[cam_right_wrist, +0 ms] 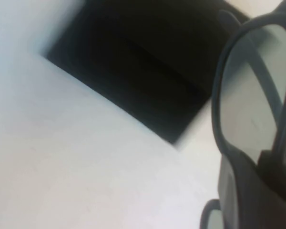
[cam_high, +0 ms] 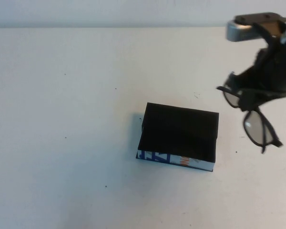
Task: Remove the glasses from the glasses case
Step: Place the glasses on the table
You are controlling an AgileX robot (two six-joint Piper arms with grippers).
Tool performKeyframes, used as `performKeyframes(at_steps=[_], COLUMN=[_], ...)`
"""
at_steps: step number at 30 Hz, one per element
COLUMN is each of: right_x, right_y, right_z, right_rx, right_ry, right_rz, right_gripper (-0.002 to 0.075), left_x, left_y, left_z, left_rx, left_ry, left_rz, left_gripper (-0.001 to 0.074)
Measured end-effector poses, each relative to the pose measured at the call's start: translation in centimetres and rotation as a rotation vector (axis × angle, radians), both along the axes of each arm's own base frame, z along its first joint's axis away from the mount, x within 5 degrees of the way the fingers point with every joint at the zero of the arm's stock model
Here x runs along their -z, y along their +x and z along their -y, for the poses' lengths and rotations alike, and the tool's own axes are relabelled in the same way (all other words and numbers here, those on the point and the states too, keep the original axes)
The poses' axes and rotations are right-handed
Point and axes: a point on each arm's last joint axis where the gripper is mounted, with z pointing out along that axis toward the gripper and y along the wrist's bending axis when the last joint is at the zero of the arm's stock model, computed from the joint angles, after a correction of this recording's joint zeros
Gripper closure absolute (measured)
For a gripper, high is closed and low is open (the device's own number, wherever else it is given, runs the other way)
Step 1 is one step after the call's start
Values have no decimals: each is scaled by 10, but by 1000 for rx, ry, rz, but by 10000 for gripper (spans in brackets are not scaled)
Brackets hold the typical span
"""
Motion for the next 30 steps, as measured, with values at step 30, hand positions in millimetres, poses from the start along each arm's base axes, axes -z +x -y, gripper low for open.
performKeyframes(at_steps=[30], right_x=[159], right_y=[-25], right_z=[83], right_rx=[373], right_ry=[77], right_rz=[-144], right_gripper=[554], left_x=[0], left_y=[0], left_z=[0], left_rx=[0], left_ry=[0], left_rz=[0], left_gripper=[739])
